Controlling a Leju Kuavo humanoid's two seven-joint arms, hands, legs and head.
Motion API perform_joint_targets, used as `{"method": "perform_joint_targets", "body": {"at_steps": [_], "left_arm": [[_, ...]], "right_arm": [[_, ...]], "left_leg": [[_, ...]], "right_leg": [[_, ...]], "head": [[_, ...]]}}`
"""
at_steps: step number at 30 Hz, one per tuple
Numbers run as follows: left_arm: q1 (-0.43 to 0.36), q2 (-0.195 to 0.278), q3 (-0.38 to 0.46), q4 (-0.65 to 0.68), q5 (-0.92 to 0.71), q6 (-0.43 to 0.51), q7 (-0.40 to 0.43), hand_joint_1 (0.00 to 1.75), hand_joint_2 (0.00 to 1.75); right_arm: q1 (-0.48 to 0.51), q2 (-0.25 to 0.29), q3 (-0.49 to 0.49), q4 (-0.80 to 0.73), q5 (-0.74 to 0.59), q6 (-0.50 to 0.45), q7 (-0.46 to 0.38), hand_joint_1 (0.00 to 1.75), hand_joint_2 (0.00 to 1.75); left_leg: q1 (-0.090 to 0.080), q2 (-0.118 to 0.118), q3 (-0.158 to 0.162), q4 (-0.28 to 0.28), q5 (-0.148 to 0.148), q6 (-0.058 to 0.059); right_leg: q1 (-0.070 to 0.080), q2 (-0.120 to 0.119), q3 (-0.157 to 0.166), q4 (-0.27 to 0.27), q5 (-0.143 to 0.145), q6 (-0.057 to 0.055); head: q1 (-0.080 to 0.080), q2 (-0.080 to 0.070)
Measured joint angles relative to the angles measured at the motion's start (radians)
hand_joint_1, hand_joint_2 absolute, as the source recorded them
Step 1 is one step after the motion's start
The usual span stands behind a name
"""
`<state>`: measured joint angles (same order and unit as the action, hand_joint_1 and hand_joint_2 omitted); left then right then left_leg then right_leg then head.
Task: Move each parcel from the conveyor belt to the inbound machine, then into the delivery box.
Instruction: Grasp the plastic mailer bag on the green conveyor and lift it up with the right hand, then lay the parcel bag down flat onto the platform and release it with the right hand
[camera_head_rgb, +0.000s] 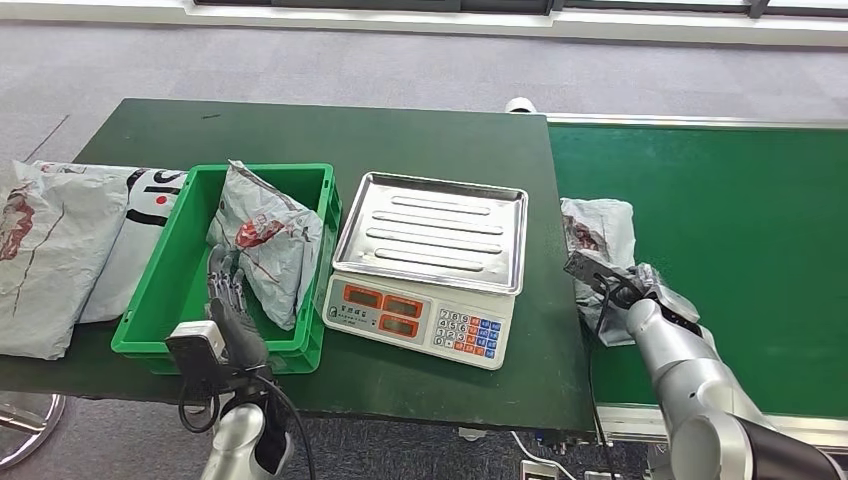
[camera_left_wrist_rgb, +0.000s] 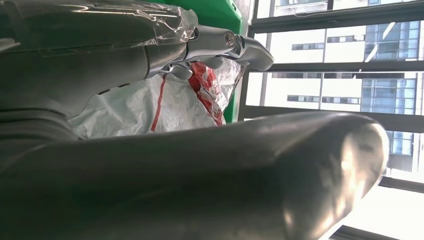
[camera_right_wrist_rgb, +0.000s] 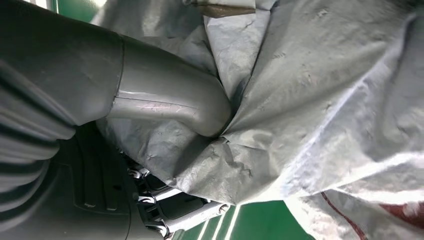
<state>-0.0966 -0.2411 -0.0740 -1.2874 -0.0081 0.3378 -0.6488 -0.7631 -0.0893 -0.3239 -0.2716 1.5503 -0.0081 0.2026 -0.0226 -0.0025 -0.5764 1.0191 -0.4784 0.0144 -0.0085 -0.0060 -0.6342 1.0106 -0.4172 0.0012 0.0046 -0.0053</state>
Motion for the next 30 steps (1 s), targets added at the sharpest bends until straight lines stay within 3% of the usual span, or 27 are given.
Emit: {"method": "perform_joint_targets", "body": {"at_steps": [4, 7, 12, 17, 22, 26, 30], "left_arm": [[0.009, 0.0, 0.0, -0.006, -0.001, 0.002, -0.001, 0.0, 0.0], [0.025, 0.0, 0.001, -0.022, -0.001, 0.01, -0.009, 0.0, 0.0], [0.062, 0.001, 0.012, -0.06, -0.001, 0.021, -0.022, 0.0, 0.0], [0.066, 0.001, 0.021, -0.066, 0.009, 0.017, -0.04, 0.0, 0.0], [0.038, 0.002, 0.026, -0.045, 0.027, 0.009, -0.051, 0.0, 0.0], [0.026, 0.003, 0.026, -0.033, 0.032, 0.009, -0.052, 0.0, 0.0], [0.026, 0.003, 0.026, -0.028, 0.033, 0.009, -0.052, 0.0, 0.0]], "right_arm": [[-0.009, 0.003, 0.0, -0.001, -0.004, -0.028, -0.009, 1.75, 1.75], [-0.02, 0.01, 0.0, -0.012, -0.038, -0.162, -0.071, 1.75, 1.75], [-0.073, 0.031, 0.0, -0.085, -0.213, -0.402, -0.338, 1.75, 1.75], [-0.061, 0.065, 0.011, -0.287, -0.451, -0.485, -0.529, 1.75, 1.75], [0.062, 0.072, 0.102, -0.62, -0.606, -0.615, -0.574, 1.75, 1.75], [0.139, 0.083, 0.203, -0.812, -0.59, -0.657, -0.554, 1.75, 1.75], [0.162, 0.1, 0.288, -0.886, -0.557, -0.682, -0.53, 1.75, 1.75]], "left_leg": [[0.0, 0.0, 0.0, 0.0, 0.0, 0.0], [0.0, 0.001, -0.001, 0.0, 0.0, 0.0], [0.0, 0.001, -0.001, 0.0, 0.0, 0.0], [0.0, -0.001, -0.001, 0.0, 0.0, 0.0], [0.0, -0.002, -0.001, 0.0, 0.0, -0.001], [0.0, 0.002, -0.001, 0.0, -0.001, -0.001], [0.0, 0.004, 0.0, 0.0, -0.001, -0.002]], "right_leg": [[0.0, 0.0, 0.0, 0.0, 0.0, 0.0], [0.0, 0.0, -0.001, 0.0, 0.0, 0.0], [0.0, 0.001, -0.002, 0.0, 0.0, 0.0], [0.0, -0.001, -0.002, 0.0, 0.0, -0.001], [0.0, -0.002, -0.001, 0.0, -0.001, -0.001], [0.0, 0.001, -0.002, 0.0, -0.001, -0.001], [0.0, 0.003, -0.002, 0.0, -0.001, -0.001]], "head": [[0.0, 0.0], [0.0, 0.0], [0.0, 0.0], [0.0, 0.0], [0.0, 0.0], [0.0, 0.0], [0.0, 0.0]]}}
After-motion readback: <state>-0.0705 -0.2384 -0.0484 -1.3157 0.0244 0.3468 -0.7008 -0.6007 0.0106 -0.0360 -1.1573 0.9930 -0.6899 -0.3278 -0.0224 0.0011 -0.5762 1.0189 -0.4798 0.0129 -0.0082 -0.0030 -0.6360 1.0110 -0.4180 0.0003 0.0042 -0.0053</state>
